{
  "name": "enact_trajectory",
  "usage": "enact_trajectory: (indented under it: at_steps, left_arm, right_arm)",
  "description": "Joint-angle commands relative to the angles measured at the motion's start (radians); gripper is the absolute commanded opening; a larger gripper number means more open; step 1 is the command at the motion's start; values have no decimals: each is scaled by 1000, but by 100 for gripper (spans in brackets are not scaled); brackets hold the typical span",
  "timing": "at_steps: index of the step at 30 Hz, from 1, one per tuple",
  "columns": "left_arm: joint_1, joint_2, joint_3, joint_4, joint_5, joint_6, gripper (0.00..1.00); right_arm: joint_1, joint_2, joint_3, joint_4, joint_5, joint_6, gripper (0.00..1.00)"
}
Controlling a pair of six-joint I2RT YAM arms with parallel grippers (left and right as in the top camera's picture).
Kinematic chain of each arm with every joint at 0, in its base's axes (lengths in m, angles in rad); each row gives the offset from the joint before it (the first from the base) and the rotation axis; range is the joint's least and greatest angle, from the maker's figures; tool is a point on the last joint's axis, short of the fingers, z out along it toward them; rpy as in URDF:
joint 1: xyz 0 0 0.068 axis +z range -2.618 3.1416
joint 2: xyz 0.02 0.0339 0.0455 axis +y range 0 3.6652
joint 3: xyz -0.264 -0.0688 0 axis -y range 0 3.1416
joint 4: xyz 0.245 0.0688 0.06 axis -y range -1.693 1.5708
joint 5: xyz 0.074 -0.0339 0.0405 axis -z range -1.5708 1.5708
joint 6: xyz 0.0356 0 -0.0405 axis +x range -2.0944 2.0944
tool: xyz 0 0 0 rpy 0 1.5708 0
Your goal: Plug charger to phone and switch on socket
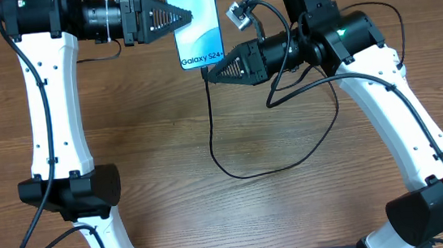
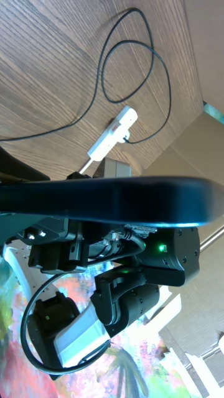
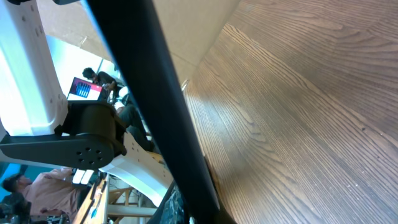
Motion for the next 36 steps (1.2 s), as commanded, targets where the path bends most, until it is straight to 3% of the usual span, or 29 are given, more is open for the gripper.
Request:
enact_trajectory:
  at_steps: [1, 7, 11, 18, 22, 27, 36]
  left_arm:
    - [-24, -13, 17, -21, 26, 26, 4]
    - [-24, -13, 17, -20, -8, 26, 4]
    - [-23, -13, 17, -16, -26, 25, 4]
    - [-23, -13, 17, 14, -21, 10, 4]
    - [-23, -13, 17, 17, -21, -13, 4]
    - [-23, -13, 17, 66, -18, -136, 4]
    - [-23, -13, 17, 69, -17, -171, 4]
  right_arm:
    - [-2, -33, 12, 45, -35, 2, 4]
    - [-2, -33, 12, 39, -34, 2, 6]
    - [-2, -33, 12, 16, -34, 2, 31]
    - [-2, -33, 12, -51, -24, 1, 38]
    - [15, -33, 12, -82, 77, 1, 37]
    - [33, -33, 12, -69, 86, -2, 25]
    - [33, -33, 12, -54, 50, 2, 15]
